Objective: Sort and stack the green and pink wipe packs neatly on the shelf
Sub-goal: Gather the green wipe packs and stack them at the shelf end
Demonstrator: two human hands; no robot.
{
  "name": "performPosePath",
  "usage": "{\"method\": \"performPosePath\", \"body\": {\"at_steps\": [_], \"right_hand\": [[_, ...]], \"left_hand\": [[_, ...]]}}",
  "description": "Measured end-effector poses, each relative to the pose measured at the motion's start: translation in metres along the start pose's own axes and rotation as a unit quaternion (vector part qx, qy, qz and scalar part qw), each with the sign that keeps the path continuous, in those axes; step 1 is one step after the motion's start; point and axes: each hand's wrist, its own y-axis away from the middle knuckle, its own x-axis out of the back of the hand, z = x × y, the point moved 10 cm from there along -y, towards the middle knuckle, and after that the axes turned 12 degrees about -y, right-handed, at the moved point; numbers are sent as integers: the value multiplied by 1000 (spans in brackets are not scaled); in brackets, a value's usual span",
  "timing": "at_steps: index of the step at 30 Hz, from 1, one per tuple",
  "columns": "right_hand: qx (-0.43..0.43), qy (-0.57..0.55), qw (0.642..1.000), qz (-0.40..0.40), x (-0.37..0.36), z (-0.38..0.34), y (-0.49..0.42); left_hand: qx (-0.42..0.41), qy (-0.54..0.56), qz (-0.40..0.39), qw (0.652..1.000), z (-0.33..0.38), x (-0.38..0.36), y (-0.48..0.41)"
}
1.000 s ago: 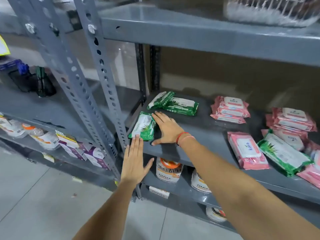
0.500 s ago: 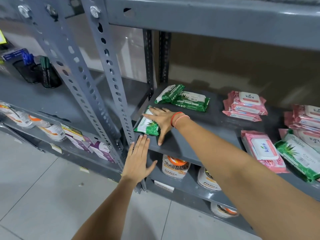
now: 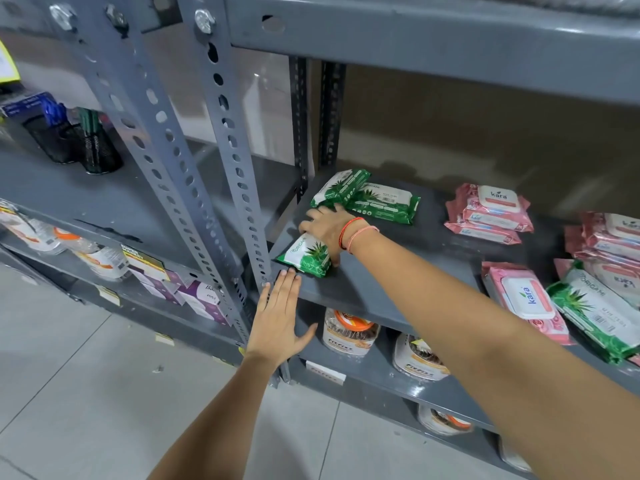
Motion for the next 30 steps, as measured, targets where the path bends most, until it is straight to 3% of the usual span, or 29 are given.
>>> {"method": "performPosePath", "body": {"at_steps": [5,9,17,23,30], "right_hand": [[61,9,998,-5,-7,-17,6],[68,34,996,37,3,-23,12],[26,55,996,65,4,8,44],[-35,22,998,41,-13,46,72],[-66,17,996,52,-33,56,78]], "left_hand": [[4,-5,-3,1000,2,2,1],[8,-23,-6,1000,3,3,1],[-12,-61,10,998,15,21,-6],[1,-106,-27,994,36,23,-15],[-23,-79,-45,996,47,21,-29]]}}
